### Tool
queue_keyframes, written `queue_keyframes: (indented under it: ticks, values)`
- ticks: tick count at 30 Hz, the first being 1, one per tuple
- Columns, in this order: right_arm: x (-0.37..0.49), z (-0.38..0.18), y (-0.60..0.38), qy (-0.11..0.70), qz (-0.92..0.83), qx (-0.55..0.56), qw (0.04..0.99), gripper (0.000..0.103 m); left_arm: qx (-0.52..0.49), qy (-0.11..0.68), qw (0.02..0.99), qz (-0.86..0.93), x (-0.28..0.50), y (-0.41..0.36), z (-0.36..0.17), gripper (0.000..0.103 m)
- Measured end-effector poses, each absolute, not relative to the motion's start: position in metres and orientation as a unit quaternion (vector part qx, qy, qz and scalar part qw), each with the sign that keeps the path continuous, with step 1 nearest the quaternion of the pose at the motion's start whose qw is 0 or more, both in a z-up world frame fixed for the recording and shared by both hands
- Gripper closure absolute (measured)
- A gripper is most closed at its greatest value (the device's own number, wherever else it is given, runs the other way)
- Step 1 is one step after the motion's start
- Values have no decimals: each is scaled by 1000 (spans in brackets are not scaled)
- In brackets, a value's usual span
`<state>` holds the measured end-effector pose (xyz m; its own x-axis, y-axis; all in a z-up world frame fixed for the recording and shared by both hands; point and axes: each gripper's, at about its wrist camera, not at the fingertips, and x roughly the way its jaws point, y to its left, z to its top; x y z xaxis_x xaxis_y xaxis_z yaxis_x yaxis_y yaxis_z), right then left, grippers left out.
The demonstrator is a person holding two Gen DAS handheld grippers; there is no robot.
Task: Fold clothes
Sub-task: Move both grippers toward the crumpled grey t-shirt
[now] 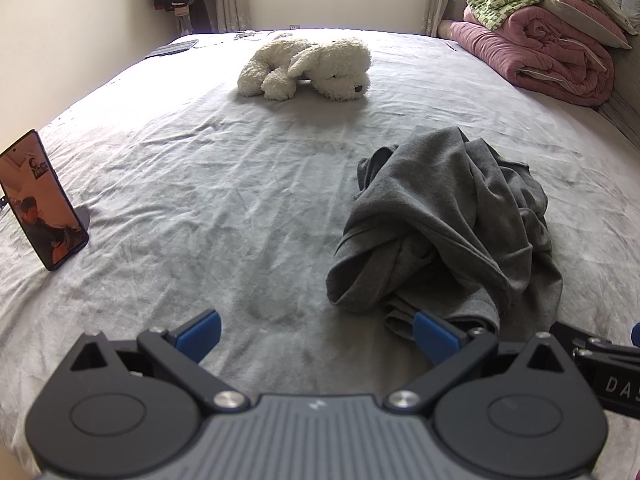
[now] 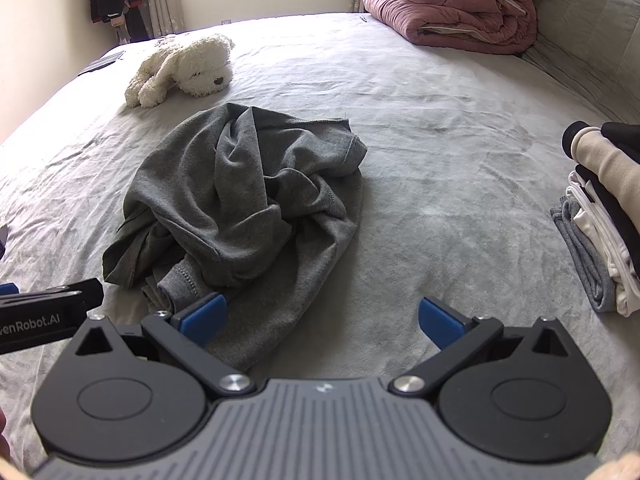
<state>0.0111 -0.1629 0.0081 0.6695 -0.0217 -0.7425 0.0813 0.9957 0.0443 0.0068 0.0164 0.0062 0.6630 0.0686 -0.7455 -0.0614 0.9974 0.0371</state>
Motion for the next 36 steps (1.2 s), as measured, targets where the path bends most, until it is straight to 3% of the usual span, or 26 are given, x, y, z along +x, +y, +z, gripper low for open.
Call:
queue_keyframes:
  ticks: [36]
  values:
    - [15, 5, -164, 418, -32, 31, 907, 0, 17, 416, 908, 42, 16, 16, 6, 0]
